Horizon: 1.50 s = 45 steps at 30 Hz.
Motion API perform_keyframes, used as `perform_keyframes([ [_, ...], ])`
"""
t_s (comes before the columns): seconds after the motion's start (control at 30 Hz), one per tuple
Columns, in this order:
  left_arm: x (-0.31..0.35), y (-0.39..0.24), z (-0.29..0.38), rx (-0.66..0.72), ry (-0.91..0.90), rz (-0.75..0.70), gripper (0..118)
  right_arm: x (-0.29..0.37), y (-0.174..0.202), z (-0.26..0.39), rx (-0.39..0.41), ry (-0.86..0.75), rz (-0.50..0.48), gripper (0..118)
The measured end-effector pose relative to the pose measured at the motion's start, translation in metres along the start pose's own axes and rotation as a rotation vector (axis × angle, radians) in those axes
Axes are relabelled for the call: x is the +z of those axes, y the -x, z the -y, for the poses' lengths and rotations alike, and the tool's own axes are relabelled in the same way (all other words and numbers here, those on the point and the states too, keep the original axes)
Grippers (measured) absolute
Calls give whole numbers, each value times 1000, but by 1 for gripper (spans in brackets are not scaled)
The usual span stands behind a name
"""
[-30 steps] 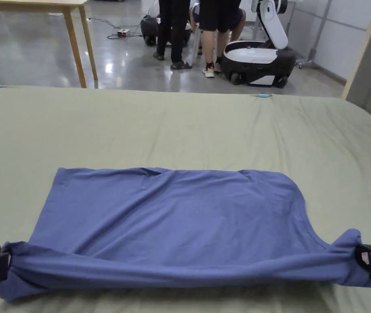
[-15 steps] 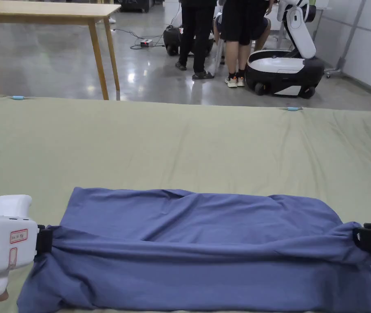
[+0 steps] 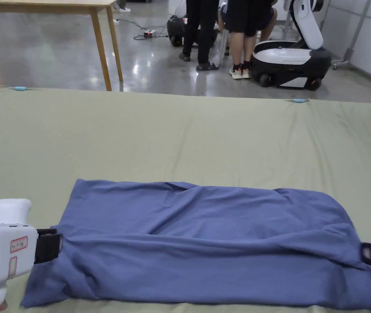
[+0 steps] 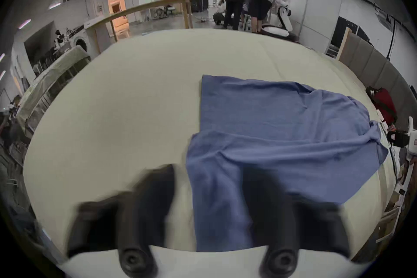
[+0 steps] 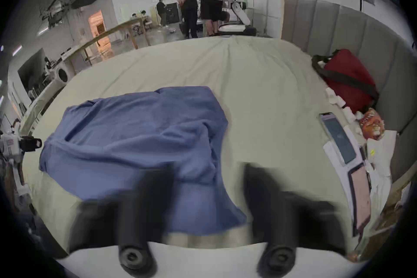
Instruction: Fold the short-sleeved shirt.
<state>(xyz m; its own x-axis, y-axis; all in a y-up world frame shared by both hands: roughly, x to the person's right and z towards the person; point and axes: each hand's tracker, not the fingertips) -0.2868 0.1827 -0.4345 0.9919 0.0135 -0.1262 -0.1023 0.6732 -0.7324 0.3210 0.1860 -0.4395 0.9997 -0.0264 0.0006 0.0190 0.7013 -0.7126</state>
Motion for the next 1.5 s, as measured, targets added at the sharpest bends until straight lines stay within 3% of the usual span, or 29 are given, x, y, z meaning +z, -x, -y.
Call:
perform_keyframes([
  [0.03,5,2,5,3,8,4,4,3,-2,7,4,-3,12,0],
  [0.07,11,4,12,36,0,1,0,13,-2,13,-10,-35,38,0],
  [0.17,22,8,24,80,22,75,0,22,-12,27,-25,15,-23,0],
  [0.23,24,8,28,95,37,93,0,26,0,35,0,19,-19,0],
  [0.27,20,10,29,94,47,90,6,27,0,37,5,23,-23,0],
  [0.3,17,10,30,96,49,84,40,29,0,39,2,25,-28,0],
  [0.33,14,9,31,83,59,61,86,30,2,40,-1,25,-32,0],
  [0.37,8,9,32,68,84,37,117,31,3,41,-4,26,-35,0],
  [0.5,-6,11,36,35,142,-52,112,29,0,45,-7,36,-44,0],
  [0.53,-9,3,39,22,154,-67,109,29,-1,45,-11,41,-48,0],
  [0.57,-13,2,41,20,149,-55,97,28,-2,46,-13,43,-52,0],
  [0.63,-14,2,43,22,162,-46,19,29,-2,47,-12,43,-51,0],
  [0.67,-14,2,44,44,145,-13,4,28,-3,47,-10,50,-51,1],
  [0.7,-12,1,45,55,126,23,4,28,-5,47,-10,54,-54,11],
  [0.73,-12,-4,45,39,134,31,4,20,-14,47,-22,67,-67,45],
  [0.77,-14,-10,44,-60,155,-28,4,19,-17,45,-25,70,-68,45],
  [0.8,-14,-14,43,-89,143,-34,4,17,-20,42,-31,77,-71,59],
  [0.87,-13,-11,40,-33,151,-8,4,11,-19,41,-42,102,-95,112],
  [0.9,-9,-11,39,-21,153,2,4,6,-21,39,-46,95,-104,118],
  [1.03,2,-16,38,-37,139,-11,4,-31,-22,31,-60,157,-101,118],
  [1.07,-6,-9,34,-36,140,-8,4,-41,-23,31,-68,189,-97,115],
  [1.1,-7,-8,33,-31,144,-3,4,-46,-25,31,-74,207,-95,86],
  [1.13,-6,-7,33,-24,146,-1,4,-45,-22,33,-62,213,-67,50],
  [1.17,-5,-8,34,-2,167,27,4,-42,-22,35,-11,192,1,37],
  [1.2,-5,-6,34,-1,168,32,4,-34,-25,35,-25,172,-92,15],
  [1.23,-4,-5,33,1,168,35,4,-29,-28,33,-68,182,-133,10],
  [1.27,-2,-3,32,0,168,39,4,-17,-22,33,-92,145,-111,10],
  [1.37,2,1,28,15,158,45,4,-4,-13,31,-45,121,-88,9],
  [1.5,15,2,26,1,142,41,4,26,-1,31,-40,90,-89,9],
])
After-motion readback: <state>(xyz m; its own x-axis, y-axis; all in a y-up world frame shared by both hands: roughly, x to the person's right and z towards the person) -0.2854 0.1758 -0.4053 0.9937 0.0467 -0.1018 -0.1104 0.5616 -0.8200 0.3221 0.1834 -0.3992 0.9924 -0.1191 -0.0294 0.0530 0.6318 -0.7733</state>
